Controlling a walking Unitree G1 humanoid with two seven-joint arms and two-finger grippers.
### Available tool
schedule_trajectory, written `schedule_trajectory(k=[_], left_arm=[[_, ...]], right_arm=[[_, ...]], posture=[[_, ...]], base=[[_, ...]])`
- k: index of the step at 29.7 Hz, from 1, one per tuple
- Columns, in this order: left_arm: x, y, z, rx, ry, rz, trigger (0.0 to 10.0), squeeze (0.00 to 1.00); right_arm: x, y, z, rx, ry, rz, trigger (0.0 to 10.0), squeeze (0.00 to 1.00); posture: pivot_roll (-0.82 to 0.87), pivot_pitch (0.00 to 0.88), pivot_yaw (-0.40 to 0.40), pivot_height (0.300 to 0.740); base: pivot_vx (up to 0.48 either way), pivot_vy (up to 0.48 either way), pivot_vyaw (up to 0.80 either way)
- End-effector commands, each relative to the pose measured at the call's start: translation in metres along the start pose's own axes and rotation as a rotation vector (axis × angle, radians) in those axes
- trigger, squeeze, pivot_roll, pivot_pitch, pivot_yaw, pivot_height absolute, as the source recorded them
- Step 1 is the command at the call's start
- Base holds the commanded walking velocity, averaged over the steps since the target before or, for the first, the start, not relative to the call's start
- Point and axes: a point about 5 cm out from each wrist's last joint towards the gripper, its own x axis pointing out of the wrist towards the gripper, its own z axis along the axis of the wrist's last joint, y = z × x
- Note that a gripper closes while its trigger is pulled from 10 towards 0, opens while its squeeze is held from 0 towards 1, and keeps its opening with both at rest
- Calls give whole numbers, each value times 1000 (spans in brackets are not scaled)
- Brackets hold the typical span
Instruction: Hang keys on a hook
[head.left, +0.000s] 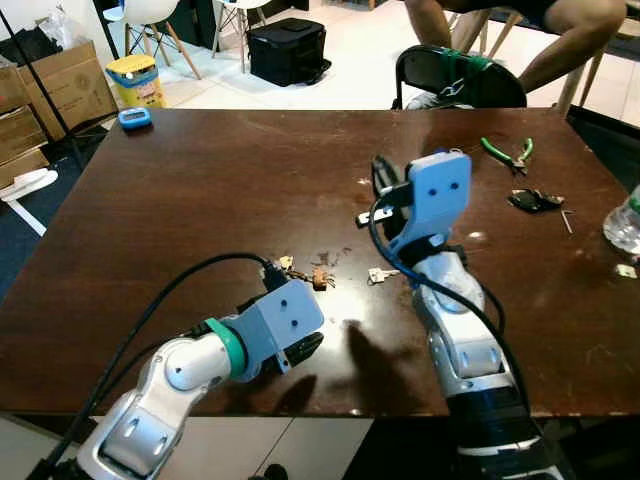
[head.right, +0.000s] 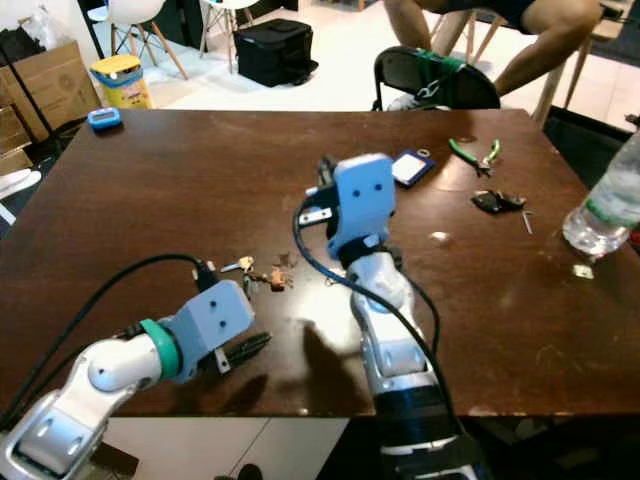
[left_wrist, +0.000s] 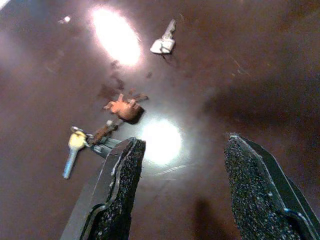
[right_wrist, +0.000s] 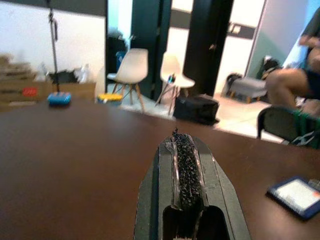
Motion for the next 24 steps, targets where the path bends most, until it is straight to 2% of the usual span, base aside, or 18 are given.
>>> schedule_trajectory(k=[1,2,4,7,8,12,13,16,17,18,21,24], left_arm=[[6,7,-15,-67,88,106,10000,0],[11,13,-23,-123,130,186,10000,0],[12,14,-24,-129,136,196,10000,0],[14,37,-22,-151,129,317,10000,0],[14,37,-22,-151,129,317,10000,0],[12,59,-15,-191,95,398,10000,0],[10,69,-10,-229,73,432,10000,0],[8,76,-7,-255,57,454,10000,0],[7,82,-6,-287,54,476,10000,0],[7,87,-10,-305,87,486,10000,0],[8,85,-16,-309,123,476,10000,0],[17,85,-28,-342,183,478,10000,0]], right_arm=[[-2,7,-15,12,56,24,10000,0],[-2,9,-24,17,86,26,10000,0],[-2,9,-25,17,90,26,10000,0],[3,10,-39,-85,165,83,10000,0],[3,10,-39,-85,165,83,10000,0],[7,19,-47,-196,190,223,10000,0],[9,20,-47,-206,188,246,10000,0],[11,21,-47,-207,188,256,10000,0],[12,22,-48,-211,192,269,10000,0],[13,23,-52,-212,207,278,10000,0],[13,23,-54,-213,215,280,10000,0],[11,16,-65,-230,260,251,10000,0]], posture=[[-37,86,116,740],[-37,86,116,740],[-37,86,116,740],[-25,93,112,740],[-25,93,112,740],[-16,97,102,740],[-3,105,86,740],[-3,105,86,740],[3,110,82,740],[10,122,77,740],[12,126,77,740],[20,146,78,740]], base=[[0,0,0],[0,0,0],[0,0,0],[0,0,0],[0,0,0],[0,0,0],[0,0,0],[0,0,0],[0,0,0],[0,0,0],[0,0,0],[0,0,0]])
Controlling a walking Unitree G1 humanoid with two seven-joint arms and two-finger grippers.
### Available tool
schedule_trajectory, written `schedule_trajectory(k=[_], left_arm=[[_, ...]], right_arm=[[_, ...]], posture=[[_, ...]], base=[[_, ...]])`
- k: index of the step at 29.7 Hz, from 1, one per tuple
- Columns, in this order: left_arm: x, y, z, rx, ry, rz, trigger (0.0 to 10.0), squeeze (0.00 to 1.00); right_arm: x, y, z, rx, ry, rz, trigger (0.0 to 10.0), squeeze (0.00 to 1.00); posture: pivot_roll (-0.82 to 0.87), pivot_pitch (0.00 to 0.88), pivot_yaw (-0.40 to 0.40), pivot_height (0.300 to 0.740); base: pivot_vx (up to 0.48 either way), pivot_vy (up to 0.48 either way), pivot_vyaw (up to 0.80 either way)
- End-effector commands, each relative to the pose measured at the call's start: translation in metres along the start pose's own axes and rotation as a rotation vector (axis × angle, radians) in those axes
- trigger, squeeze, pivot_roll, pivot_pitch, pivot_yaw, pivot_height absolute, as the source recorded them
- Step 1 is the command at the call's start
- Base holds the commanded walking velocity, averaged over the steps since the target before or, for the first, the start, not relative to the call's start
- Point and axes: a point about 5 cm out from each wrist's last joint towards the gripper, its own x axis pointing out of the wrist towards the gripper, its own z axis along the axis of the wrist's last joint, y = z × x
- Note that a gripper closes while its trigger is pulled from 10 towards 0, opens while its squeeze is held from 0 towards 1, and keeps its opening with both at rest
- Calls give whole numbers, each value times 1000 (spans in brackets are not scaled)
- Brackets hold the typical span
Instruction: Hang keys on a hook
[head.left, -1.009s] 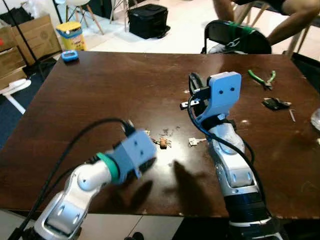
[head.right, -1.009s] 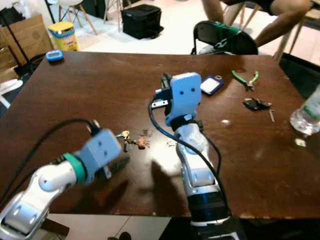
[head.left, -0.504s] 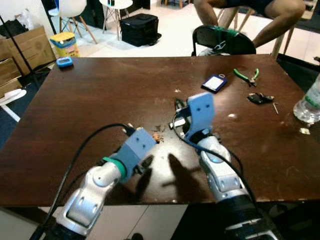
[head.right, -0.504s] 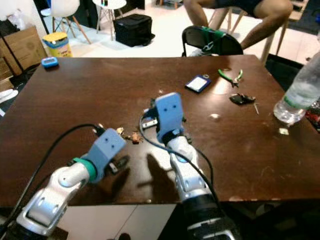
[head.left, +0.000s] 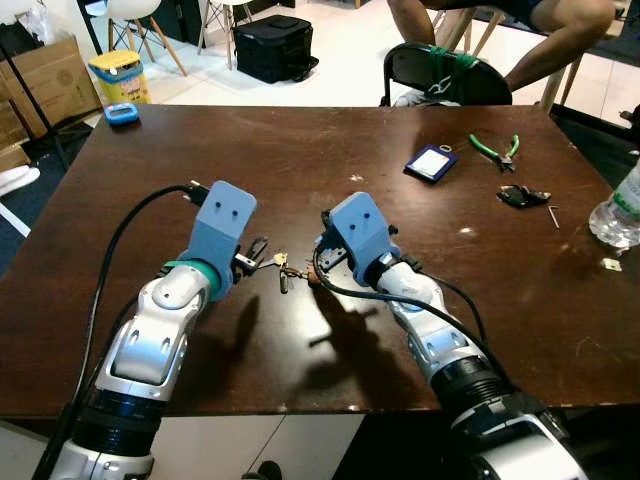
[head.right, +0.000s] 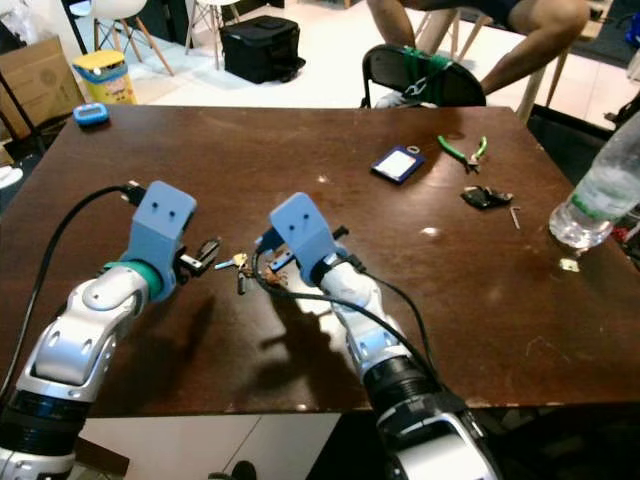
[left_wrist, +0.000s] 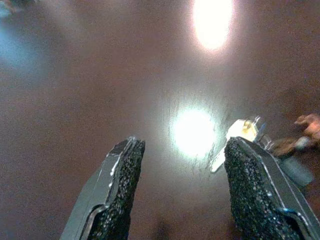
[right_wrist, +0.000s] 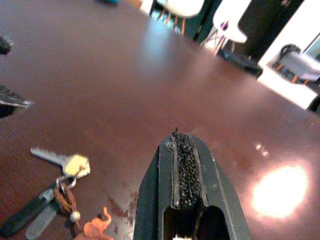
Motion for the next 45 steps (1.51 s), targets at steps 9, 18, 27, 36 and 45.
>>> schedule_trajectory(k=[9,18,27,36,45], left_arm=[[25,7,0,-4,52,57,10000,0],[28,15,1,-15,56,79,10000,0],[14,12,9,-152,-14,31,10000,0],[7,7,6,-164,-22,29,10000,0],[8,2,4,-167,-21,22,10000,0]], right_arm=[[-1,-8,-13,12,43,-46,10000,0],[1,-6,-13,50,35,-31,10000,0],[5,24,-8,283,10,208,10000,725],[9,17,-13,359,80,167,10000,1000],[7,9,-24,350,156,175,10000,0]], posture=[[4,159,89,740],[10,164,92,740],[10,163,77,740],[3,157,60,740],[-4,154,64,740]], base=[[0,0,0],[0,0,0],[0,0,0],[0,0,0],[0,0,0]])
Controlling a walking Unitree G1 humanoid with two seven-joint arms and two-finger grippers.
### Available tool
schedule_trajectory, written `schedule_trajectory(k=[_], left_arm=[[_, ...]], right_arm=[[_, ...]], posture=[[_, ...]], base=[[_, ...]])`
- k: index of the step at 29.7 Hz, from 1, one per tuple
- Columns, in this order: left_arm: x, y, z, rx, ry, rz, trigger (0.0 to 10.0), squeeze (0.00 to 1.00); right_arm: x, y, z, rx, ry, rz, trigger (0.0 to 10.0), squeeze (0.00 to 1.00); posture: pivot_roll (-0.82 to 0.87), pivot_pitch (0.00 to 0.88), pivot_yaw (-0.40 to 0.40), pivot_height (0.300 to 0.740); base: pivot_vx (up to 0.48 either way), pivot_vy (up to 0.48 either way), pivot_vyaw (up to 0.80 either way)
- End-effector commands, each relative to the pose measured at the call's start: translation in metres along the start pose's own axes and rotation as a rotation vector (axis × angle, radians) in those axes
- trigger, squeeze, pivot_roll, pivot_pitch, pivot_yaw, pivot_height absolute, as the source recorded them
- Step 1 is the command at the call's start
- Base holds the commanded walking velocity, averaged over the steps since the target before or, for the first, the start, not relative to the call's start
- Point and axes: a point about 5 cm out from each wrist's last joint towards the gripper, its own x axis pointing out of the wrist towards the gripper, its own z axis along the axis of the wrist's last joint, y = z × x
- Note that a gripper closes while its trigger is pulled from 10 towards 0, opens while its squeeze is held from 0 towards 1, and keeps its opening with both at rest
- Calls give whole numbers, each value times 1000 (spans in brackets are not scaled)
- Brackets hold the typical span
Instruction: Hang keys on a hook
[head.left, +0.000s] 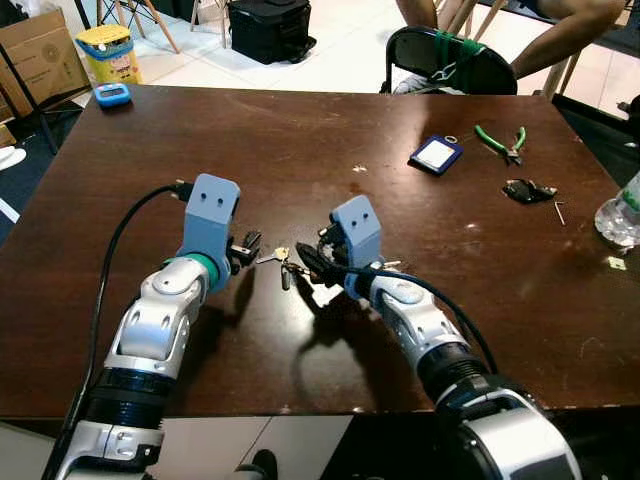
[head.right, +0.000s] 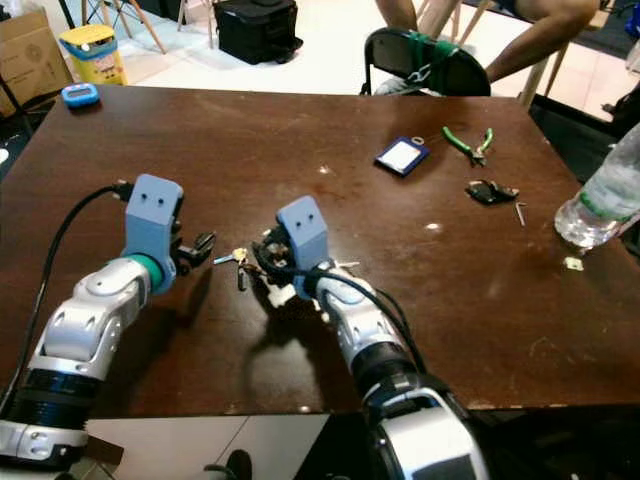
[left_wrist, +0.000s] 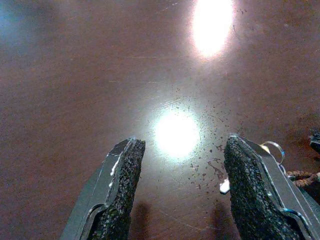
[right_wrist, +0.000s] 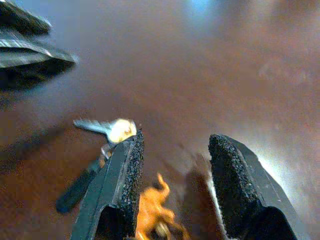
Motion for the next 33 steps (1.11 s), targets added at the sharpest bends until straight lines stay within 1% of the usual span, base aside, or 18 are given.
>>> schedule_trajectory(k=[1,5,7,11,18,20,26,27,29,30,31,32,33], left_arm=[[-1,-3,-7,-13,23,-9,10000,0],[-3,-5,-7,-13,28,-15,10000,0],[-6,-5,-7,-11,32,-17,10000,0],[-9,-5,-9,-10,37,-14,10000,0],[-11,-6,-10,-11,42,-15,10000,0],[-14,-7,-9,-10,40,-30,10000,0],[-18,-7,-10,-10,41,-41,10000,0],[-21,-8,-11,-11,43,-43,10000,0],[-21,-8,-11,-11,43,-43,10000,0],[-23,-9,-12,-15,48,-46,10000,0],[-23,-9,-12,-15,48,-46,10000,0],[-25,-10,-13,-17,52,-47,10000,0],[-27,-11,-14,-20,55,-48,10000,0]], right_arm=[[0,0,-3,10,25,4,10000,0],[4,1,2,44,27,32,10000,0],[10,6,10,71,16,60,10000,0],[14,12,16,82,2,88,10000,0],[16,16,14,88,26,109,10000,0],[16,19,9,76,58,124,10000,0],[16,21,5,76,79,140,10000,0],[16,22,3,82,85,148,9451,0],[16,22,3,82,85,148,9451,0],[16,22,2,91,90,155,8510,0],[16,22,2,91,90,155,8510,0],[16,23,2,98,93,159,7529,0],[17,23,2,102,94,165,7529,0]], posture=[[-4,154,64,740],[8,154,66,740],[17,154,64,740],[23,156,63,740],[25,160,62,740],[27,166,64,740],[31,169,63,740],[38,174,62,740],[38,174,62,740],[38,174,62,740],[38,174,62,740],[41,179,60,740],[41,181,60,740]], base=[[0,0,0],[0,0,0],[0,0,0],[0,0,0],[0,0,0],[0,0,0],[0,0,0],[0,0,0],[0,0,0],[0,0,0],[0,0,0],[0,0,0],[0,0,0]])
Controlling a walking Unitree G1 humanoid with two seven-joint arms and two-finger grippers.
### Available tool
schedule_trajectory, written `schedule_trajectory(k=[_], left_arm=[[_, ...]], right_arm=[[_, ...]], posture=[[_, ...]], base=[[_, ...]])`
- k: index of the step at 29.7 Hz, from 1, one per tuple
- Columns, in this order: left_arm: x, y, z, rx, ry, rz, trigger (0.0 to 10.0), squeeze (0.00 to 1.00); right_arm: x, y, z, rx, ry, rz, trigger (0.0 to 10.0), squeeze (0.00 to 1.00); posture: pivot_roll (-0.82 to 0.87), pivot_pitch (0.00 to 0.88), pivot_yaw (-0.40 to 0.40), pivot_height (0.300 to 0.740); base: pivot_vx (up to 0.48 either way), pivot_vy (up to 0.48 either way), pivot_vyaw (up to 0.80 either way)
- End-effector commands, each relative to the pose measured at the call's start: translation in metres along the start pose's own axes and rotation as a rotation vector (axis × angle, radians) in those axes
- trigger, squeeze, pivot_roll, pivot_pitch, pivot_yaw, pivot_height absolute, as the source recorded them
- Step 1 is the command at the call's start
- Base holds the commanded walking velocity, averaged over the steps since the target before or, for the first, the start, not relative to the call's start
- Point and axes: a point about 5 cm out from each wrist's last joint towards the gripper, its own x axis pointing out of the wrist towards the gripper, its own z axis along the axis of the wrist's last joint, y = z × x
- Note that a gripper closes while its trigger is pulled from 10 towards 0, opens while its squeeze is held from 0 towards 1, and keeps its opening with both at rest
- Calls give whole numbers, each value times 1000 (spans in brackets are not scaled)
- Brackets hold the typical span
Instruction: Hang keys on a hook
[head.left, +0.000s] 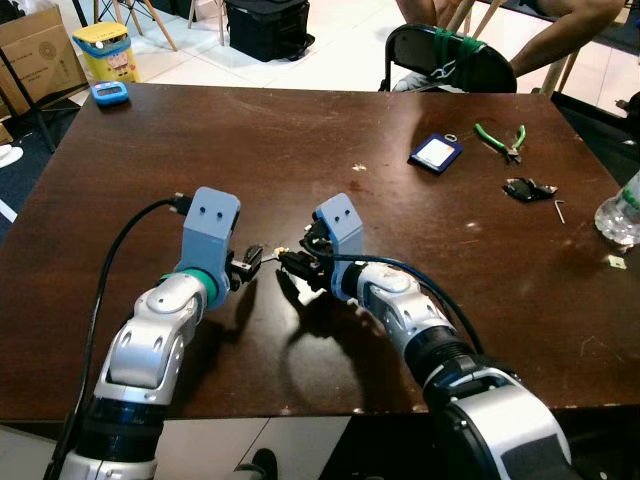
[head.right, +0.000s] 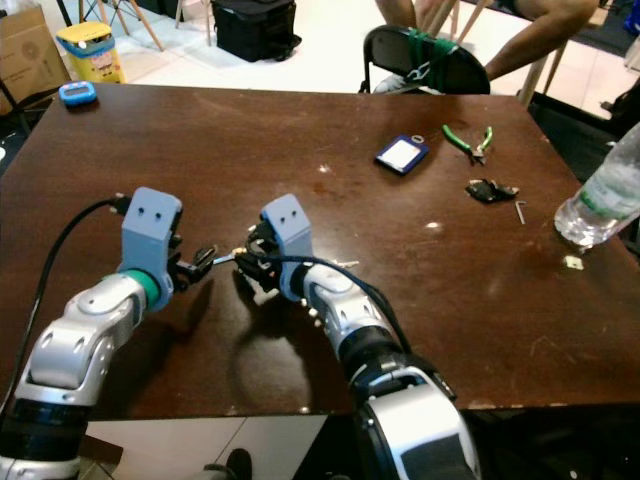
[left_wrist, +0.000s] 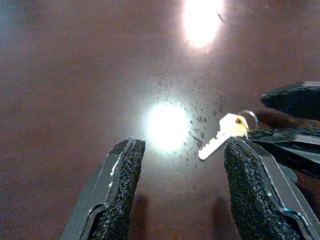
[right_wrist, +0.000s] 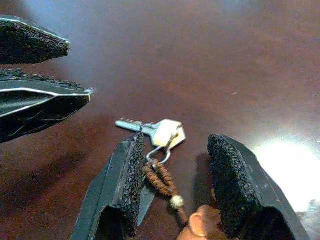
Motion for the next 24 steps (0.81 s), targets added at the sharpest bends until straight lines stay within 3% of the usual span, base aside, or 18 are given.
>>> schedule_trajectory(k=[1,4,5,16,18,21,22,24], left_arm=[[-3,-5,-6,-11,25,-15,10000,0],[-3,-5,-6,-12,27,-15,10000,0],[-3,-5,-5,-12,28,-15,10000,0],[-11,-2,-5,-9,34,-10,10000,0],[-14,-1,-6,-10,40,-5,10000,0],[-15,-1,-7,-10,42,-4,10000,0],[-15,-1,-7,-11,44,-4,10000,0],[-15,-1,-7,-11,45,-4,10000,0]], right_arm=[[2,3,-2,22,19,20,7608,0],[2,3,-1,29,16,31,7294,0],[3,4,0,35,16,36,7882,0],[7,11,-2,54,36,79,7725,0],[7,13,-5,54,51,85,6510,0],[7,13,-6,54,55,82,5804,0],[7,13,-6,55,57,78,4392,0],[7,11,-6,55,59,65,3412,0]], posture=[[41,181,60,740],[41,181,60,740],[42,183,62,740],[54,189,62,740],[54,189,62,740],[54,189,62,740],[54,189,62,740],[57,194,63,740]], base=[[0,0,0],[0,0,0],[0,0,0],[0,0,0],[0,0,0],[0,0,0],[0,0,0],[0,0,0]])
